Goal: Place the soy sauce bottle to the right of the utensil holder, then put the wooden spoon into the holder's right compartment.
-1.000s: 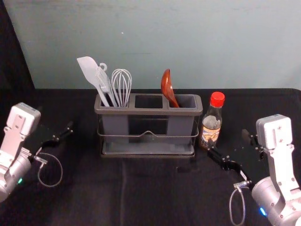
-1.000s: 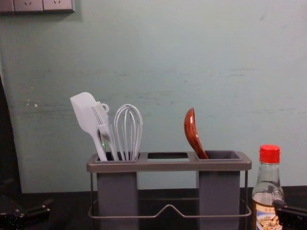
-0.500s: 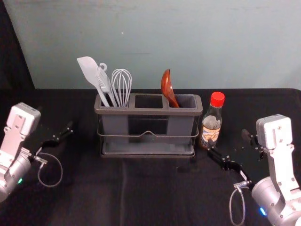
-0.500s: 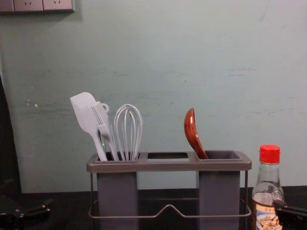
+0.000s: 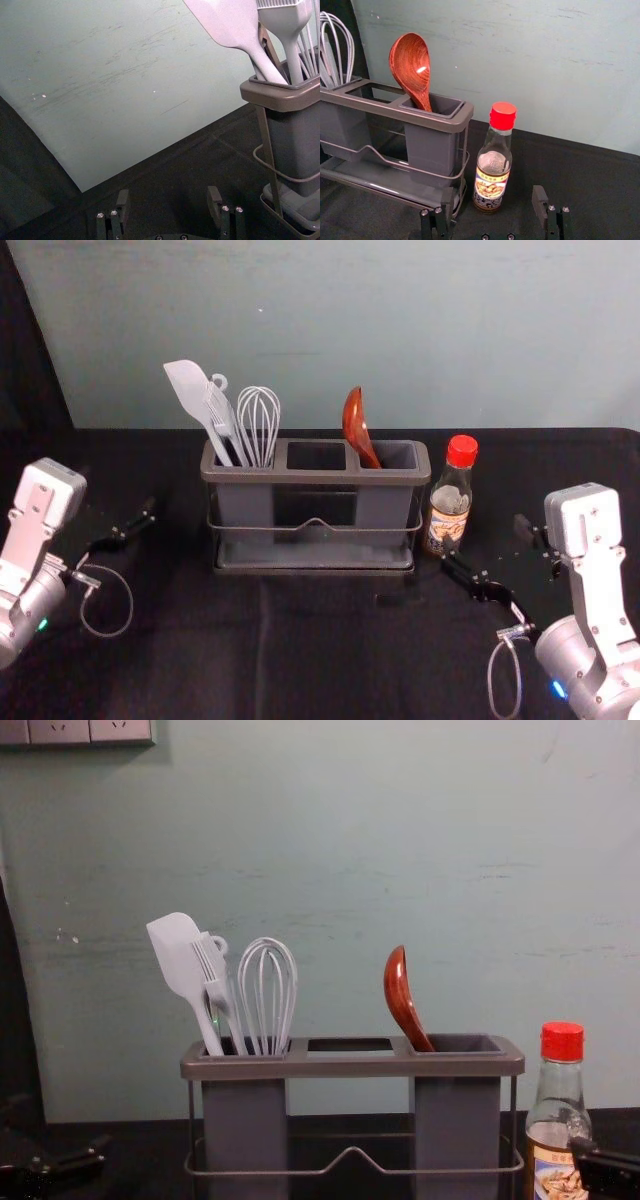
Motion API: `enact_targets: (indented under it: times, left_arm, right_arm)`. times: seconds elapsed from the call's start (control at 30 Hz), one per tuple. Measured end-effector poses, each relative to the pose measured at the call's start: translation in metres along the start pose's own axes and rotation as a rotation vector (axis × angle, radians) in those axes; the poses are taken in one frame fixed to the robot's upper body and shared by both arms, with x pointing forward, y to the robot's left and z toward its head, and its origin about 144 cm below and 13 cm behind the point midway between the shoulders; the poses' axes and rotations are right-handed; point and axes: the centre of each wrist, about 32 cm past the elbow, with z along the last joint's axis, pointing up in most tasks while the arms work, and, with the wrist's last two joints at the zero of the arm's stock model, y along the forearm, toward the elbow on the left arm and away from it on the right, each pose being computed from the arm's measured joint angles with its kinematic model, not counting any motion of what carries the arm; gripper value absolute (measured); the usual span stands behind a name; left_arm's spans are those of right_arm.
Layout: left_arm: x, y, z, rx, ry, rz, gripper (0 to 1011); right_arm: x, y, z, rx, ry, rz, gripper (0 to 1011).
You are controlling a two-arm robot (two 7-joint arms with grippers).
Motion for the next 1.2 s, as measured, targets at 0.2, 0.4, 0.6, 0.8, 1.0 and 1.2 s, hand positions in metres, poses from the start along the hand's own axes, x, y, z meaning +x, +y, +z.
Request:
enact_targets:
  times: [0.2,0.4,0.6,0.8,1.0,1.2]
  left_arm:
    - [0.0,0.0,0.0,0.0,0.0,0.0,1011]
    - [0.0,0.0,0.0,0.0,0.0,0.0,1011]
    - [0.0,0.0,0.0,0.0,0.0,0.0,1011]
    - [0.0,0.0,0.0,0.0,0.0,0.0,1011]
    - [0.0,0.0,0.0,0.0,0.0,0.0,1011]
    - [0.0,0.0,0.0,0.0,0.0,0.0,1011]
  right_arm:
    - [0.0,0.0,0.0,0.0,0.0,0.0,1003]
    - [0.0,0.0,0.0,0.0,0.0,0.0,1003]
    - [0.0,0.0,0.0,0.0,0.0,0.0,1003]
    - [0.0,0.0,0.0,0.0,0.0,0.0,1003]
    - [0.0,0.0,0.0,0.0,0.0,0.0,1002]
    - [0.0,0.0,0.0,0.0,0.0,0.0,1003]
